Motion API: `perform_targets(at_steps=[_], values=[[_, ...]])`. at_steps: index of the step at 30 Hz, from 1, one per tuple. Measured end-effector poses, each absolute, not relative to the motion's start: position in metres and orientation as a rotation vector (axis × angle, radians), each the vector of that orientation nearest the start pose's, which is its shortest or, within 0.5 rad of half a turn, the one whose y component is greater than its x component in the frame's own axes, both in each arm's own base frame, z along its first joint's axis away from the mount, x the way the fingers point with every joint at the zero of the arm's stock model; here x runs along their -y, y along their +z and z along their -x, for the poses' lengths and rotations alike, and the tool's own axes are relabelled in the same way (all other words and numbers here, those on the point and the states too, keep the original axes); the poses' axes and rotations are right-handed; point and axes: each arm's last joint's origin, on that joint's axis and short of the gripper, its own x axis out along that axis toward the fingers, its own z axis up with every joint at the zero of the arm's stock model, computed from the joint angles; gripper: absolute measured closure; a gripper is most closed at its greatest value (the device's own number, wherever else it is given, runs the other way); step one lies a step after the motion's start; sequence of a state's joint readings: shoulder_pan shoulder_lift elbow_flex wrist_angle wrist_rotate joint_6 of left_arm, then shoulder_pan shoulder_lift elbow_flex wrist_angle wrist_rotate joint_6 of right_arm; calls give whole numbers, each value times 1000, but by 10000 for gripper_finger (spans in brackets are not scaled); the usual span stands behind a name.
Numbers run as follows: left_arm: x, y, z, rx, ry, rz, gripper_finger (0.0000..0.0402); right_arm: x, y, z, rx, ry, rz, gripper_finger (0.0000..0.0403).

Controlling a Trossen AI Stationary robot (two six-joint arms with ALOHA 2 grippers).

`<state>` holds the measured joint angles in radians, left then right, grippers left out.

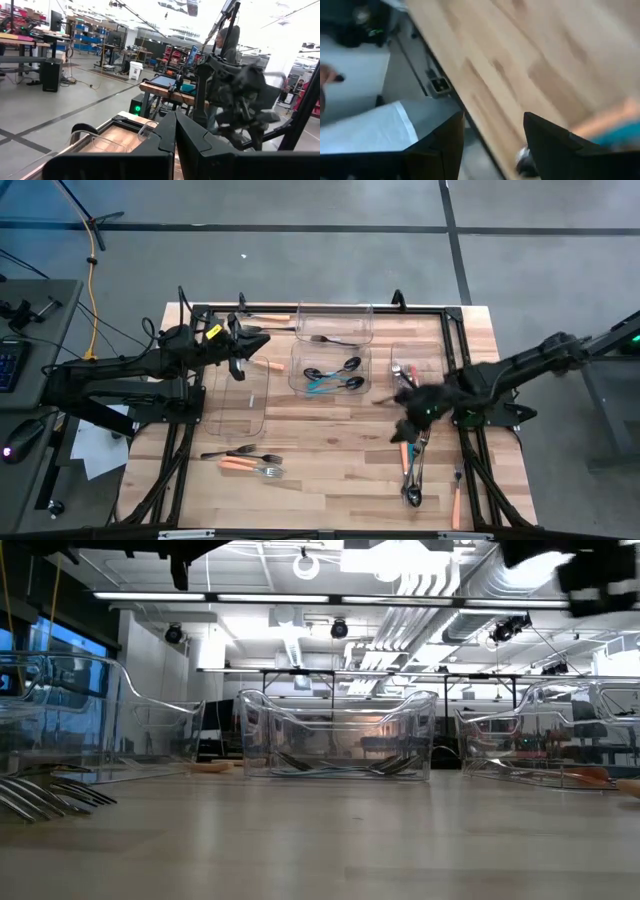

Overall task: Sort silverware by color (type)
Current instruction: Put the black fork into the top transparent bin

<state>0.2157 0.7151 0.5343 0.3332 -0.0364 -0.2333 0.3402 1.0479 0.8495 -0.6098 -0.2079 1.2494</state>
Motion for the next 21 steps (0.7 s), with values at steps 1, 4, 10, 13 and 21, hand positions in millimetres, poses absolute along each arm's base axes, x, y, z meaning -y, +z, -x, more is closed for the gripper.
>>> perform_targets(at_steps=[1,4,10,13,21], values=[[-37,306,-164,181,233,218,401,-81,269,-189,-1045,-110,-1158,214],[-37,306,-164,181,233,218,401,-96,253,-177,-1100,-310,-1366,214],[-37,306,-164,181,233,217,401,-116,211,-155,-1188,-673,-1607,214],[-37,306,-164,182,233,217,401,-123,198,-149,-1229,-764,-1613,214],[-37,306,-164,181,234,208,401,-129,174,-149,-1320,-917,-1497,214]])
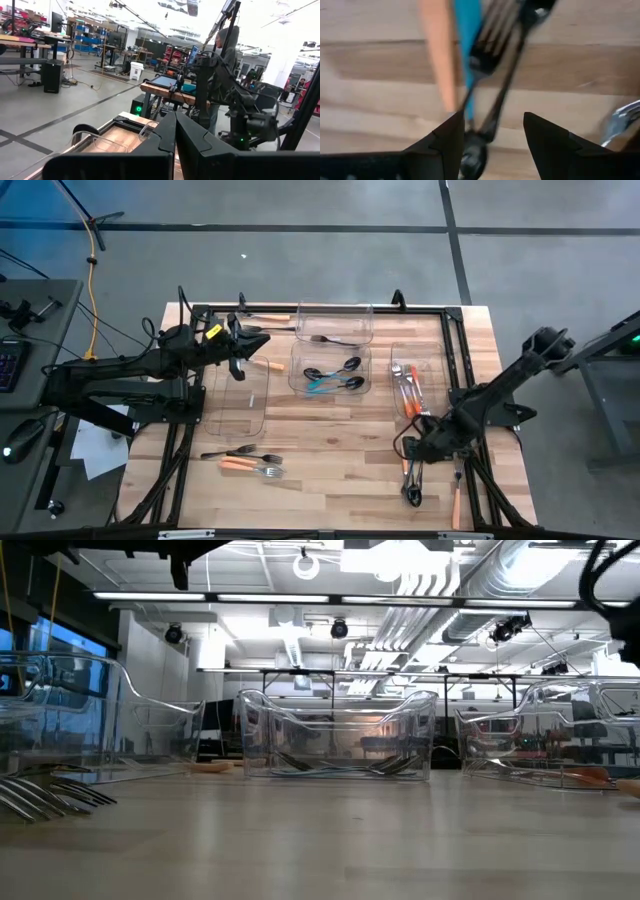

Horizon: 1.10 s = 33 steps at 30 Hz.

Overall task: Sort silverware by color (type)
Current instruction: Put the black fork into the top transparent bin

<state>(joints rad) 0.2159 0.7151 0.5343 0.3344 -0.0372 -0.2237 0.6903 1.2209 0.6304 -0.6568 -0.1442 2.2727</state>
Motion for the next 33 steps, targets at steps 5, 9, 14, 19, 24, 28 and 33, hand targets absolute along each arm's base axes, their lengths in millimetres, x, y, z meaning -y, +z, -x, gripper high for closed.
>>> perform_targets(at_steps=[5,9,14,19,24,28,33], values=[[-37,306,-164,182,234,212,401,-133,160,-152,-1377,-990,-1448,214],[-37,307,-164,184,234,215,401,-135,151,-155,-1392,-1024,-1424,214],[-37,307,-164,189,233,215,401,-137,141,-158,-1394,-1076,-1395,214],[-37,307,-164,190,233,215,401,-139,135,-160,-1403,-1104,-1377,217],[-37,307,-164,190,234,215,401,-138,133,-159,-1404,-1130,-1358,266],[-37,307,-164,190,234,215,401,-137,133,-157,-1410,-1146,-1343,329],[-37,307,-164,189,234,211,401,-137,132,-156,-1428,-1146,-1323,394]])
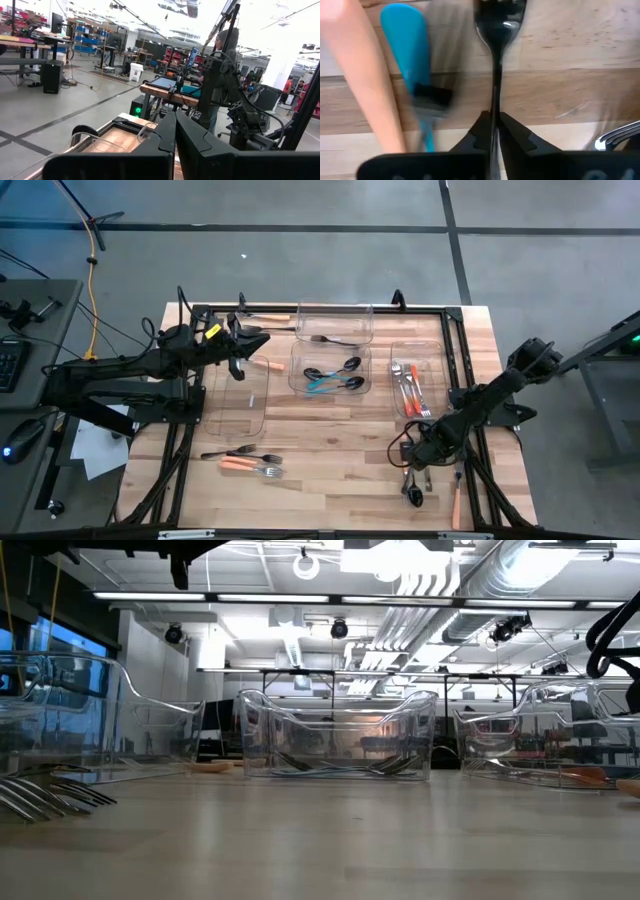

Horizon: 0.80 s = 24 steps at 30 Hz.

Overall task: Sort silverware by color (type)
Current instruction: Put the black fork into the top transparent bin

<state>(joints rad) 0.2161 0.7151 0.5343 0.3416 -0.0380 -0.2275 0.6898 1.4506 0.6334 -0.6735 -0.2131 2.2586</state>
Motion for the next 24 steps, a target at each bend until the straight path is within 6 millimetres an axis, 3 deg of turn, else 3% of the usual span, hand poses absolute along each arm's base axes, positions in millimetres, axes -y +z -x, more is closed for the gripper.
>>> perform_targets(at_steps=[12,16,24], values=[[-37,307,-164,188,248,191,401,-142,142,-162,-1452,-1091,-1306,400],[-37,307,-164,189,248,192,401,-153,158,-166,-1474,-1037,-1278,401],[-37,307,-164,189,247,199,401,-162,204,-149,-1529,-996,-1214,402]])
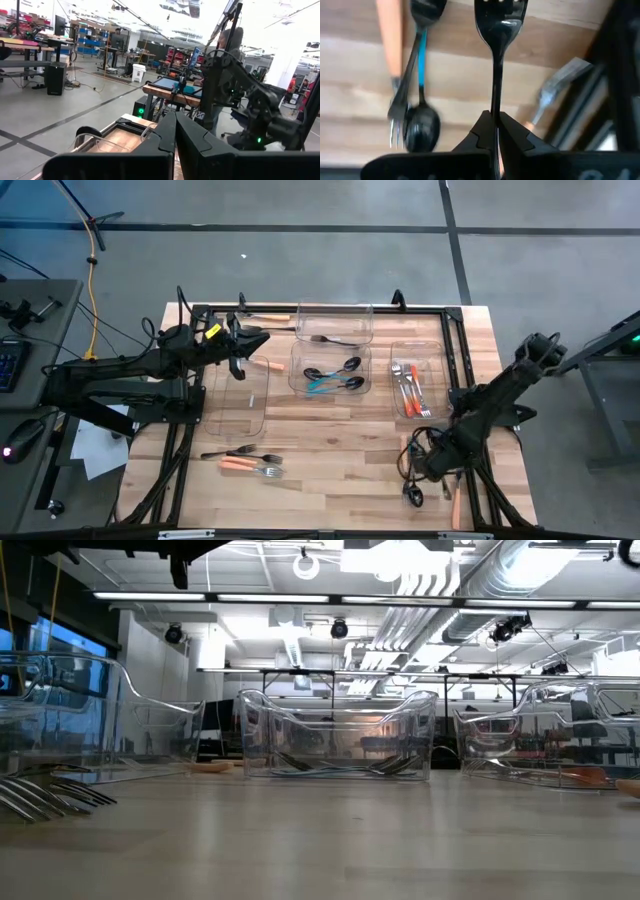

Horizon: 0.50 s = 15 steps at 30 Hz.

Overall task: Sort silverware by color (type)
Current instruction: Put the black fork into the top transparent bin

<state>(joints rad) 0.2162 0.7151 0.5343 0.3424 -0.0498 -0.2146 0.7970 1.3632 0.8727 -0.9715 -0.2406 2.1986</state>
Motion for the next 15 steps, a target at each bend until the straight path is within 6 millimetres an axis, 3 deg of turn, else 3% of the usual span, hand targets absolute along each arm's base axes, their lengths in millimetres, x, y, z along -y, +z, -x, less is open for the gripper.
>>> perform_targets(at_steps=[4,9,15], values=[[-37,307,-164,189,247,199,401,-161,233,-140,-1545,-853,-1253,402],[-37,307,-164,188,247,198,401,-159,265,-140,-1542,-439,-1200,402],[-37,307,-164,186,248,191,401,-147,276,-160,-1426,-127,-1076,403]])
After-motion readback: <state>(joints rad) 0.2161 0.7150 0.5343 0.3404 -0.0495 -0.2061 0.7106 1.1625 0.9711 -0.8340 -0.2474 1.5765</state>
